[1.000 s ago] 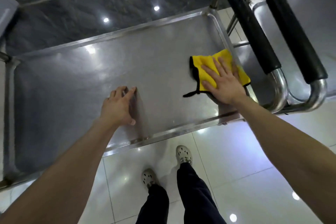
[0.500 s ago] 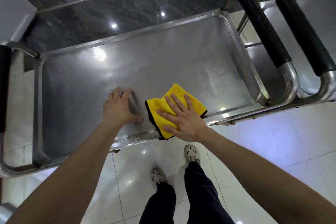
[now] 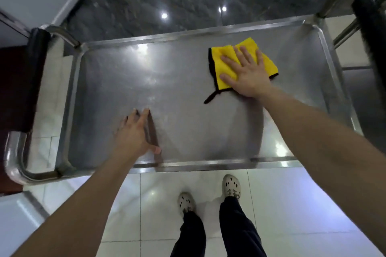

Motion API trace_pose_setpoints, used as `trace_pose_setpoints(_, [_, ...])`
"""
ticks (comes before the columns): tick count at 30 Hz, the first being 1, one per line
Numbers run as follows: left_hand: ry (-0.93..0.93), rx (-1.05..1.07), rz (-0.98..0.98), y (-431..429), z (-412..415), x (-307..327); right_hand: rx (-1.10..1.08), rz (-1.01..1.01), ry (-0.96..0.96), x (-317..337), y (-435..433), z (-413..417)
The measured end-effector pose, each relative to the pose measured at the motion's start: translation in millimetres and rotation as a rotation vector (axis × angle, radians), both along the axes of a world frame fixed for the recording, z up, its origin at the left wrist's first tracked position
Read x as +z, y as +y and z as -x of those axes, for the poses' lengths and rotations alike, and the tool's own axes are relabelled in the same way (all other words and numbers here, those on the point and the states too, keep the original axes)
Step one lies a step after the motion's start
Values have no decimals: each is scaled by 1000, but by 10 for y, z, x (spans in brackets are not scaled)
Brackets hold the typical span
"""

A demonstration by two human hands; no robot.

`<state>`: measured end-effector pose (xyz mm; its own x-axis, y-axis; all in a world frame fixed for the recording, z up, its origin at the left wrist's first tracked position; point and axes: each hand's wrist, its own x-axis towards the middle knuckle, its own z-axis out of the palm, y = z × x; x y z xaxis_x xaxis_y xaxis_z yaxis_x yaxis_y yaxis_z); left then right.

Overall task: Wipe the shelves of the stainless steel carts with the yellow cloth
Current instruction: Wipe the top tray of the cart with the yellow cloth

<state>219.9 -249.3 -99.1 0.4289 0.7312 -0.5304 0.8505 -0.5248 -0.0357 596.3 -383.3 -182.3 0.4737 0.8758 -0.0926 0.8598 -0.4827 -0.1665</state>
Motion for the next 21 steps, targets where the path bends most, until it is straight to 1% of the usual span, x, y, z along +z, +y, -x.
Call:
trace_pose_setpoints(2, [-6, 17, 10, -19, -8, 17, -170, 17, 39, -16, 440, -92])
trace_pose_setpoints(4, [-13, 36, 23, -26, -27, 22, -214, 36, 58, -46, 839, -24])
trace_pose_setpoints(6, [-22, 45, 32, -21, -41, 22, -144, 34, 59, -61, 1153, 172])
trace_pose_setpoints(9, [-50, 43, 20, -9, -13, 0, 70, 19, 39, -84, 1329, 627])
trace_pose_setpoints(12, [-75, 37, 15, 3, 30, -22, 216, -33, 37, -108, 1025, 1158])
trace_pose_setpoints(14, [-92, 32, 15, 9, 49, -18, 303, -94, 19, -149, 624, 1539])
trace_pose_setpoints(17, [-113, 16, 22, 0, 71, -27, 406, -141, 41, -199, -65, 2071])
trace_pose_setpoints(19, [-136, 20, 4, -26, 89, -7, 445, -134, 59, -179, -466, 2388])
trace_pose_setpoints(21, [-145, 8, -43, -84, 135, 29, 447, -81, 70, -106, -740, 2638])
